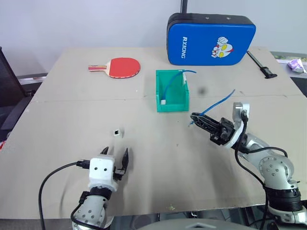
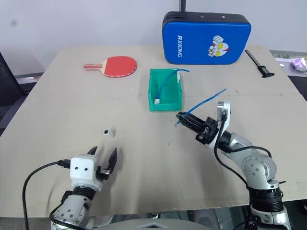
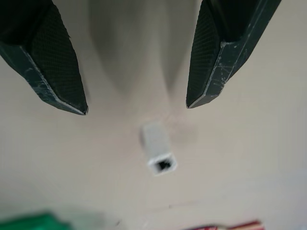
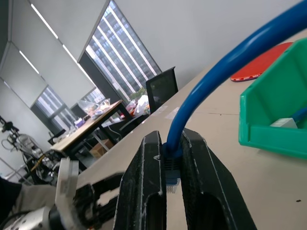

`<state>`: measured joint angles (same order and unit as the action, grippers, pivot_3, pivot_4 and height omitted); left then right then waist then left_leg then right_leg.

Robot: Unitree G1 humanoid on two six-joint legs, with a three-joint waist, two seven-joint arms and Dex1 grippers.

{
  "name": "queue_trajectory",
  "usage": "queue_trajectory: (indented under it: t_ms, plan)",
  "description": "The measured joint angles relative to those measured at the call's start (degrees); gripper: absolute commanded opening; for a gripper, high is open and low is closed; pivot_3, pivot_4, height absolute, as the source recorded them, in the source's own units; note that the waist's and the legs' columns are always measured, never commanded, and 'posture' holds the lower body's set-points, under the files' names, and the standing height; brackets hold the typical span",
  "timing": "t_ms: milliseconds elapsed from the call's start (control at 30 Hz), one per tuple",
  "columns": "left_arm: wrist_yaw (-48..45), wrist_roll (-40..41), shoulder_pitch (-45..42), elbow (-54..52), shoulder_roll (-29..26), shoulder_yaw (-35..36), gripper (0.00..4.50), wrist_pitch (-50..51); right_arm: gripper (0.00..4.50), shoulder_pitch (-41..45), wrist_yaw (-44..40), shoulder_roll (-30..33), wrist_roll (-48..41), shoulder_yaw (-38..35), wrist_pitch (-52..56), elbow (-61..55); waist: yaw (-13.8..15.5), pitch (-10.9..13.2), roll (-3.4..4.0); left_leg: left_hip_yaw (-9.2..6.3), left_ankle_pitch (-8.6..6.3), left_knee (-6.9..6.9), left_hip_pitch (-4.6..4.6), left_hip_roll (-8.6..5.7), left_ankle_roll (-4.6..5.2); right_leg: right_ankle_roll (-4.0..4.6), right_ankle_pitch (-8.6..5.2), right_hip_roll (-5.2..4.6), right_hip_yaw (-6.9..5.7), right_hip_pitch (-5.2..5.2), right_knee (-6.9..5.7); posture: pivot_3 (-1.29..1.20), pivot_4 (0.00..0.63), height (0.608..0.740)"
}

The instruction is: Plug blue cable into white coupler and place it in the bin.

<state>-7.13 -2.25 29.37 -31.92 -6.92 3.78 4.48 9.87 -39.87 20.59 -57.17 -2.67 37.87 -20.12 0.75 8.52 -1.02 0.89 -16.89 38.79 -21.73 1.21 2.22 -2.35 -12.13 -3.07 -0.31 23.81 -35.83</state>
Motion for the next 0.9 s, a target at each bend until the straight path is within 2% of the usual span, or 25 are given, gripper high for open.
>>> queue_trajectory:
  t_ms: [167, 467, 500, 533, 700, 900]
  plan:
    - [2.63, -0.90, -7.61, 8.13, 1.00, 0.36, 3.32, 0.33, 0.00, -0.04, 0.03, -0.36, 2.21, 1.45, -0.71, -1.41, -0.02, -0.01, 0.00, -0.05, 0.00, 0.00, -0.03, 0.02, 0.00, -0.23, 0.14, 0.11, -0.03, 0.01, -0.02, 0.00, 0.150, 0.728]
    - [5.22, -0.93, -13.15, 14.37, 1.18, 1.03, 3.32, -2.72, 0.00, -0.16, 0.92, -1.48, 3.83, 1.47, -1.60, -1.41, 0.08, -0.12, 0.18, -0.06, 0.00, -0.01, 0.15, 0.01, 0.00, 0.01, 0.02, 0.04, -0.04, -0.14, -0.06, 0.00, 0.150, 0.728]
    - [5.33, -0.81, -13.37, 14.78, 1.46, 1.18, 2.82, -2.96, 0.00, -0.26, 1.10, -1.60, 4.07, 1.47, -1.80, -1.41, 0.09, -0.16, 0.22, -0.06, 0.00, -0.01, 0.18, 0.01, 0.00, 0.03, 0.03, 0.04, -0.04, -0.17, -0.06, 0.00, 0.150, 0.728]
    - [5.52, -0.74, -13.49, 15.11, 1.65, 1.24, 2.55, -3.21, 0.00, -0.38, 1.25, -1.75, 4.23, 1.49, -1.85, -1.42, 0.09, -0.21, 0.28, -0.07, 0.01, -0.01, 0.20, 0.01, 0.00, 0.03, 0.04, 0.05, -0.04, -0.19, -0.07, 0.00, 0.150, 0.728]
    - [5.63, -0.26, -13.45, 15.41, 1.77, 1.31, 0.28, -3.52, 0.00, -0.63, 1.81, -1.82, 5.02, 1.52, -1.89, -1.45, 0.10, -0.32, 0.44, -0.10, 0.01, -0.01, 0.21, 0.01, 0.00, 0.05, 0.04, 0.09, -0.05, -0.20, -0.09, 0.00, 0.150, 0.728]
    - [4.53, 0.47, -17.28, 16.93, 0.05, 2.02, 0.27, -1.04, 0.00, -0.57, 2.90, -2.28, 5.44, 1.91, -1.92, -2.61, 0.09, -0.34, 0.46, -0.16, 0.01, 0.00, 0.18, 0.01, 0.00, 0.05, 0.04, 0.13, -0.11, -0.20, -0.09, 0.00, 0.150, 0.728]
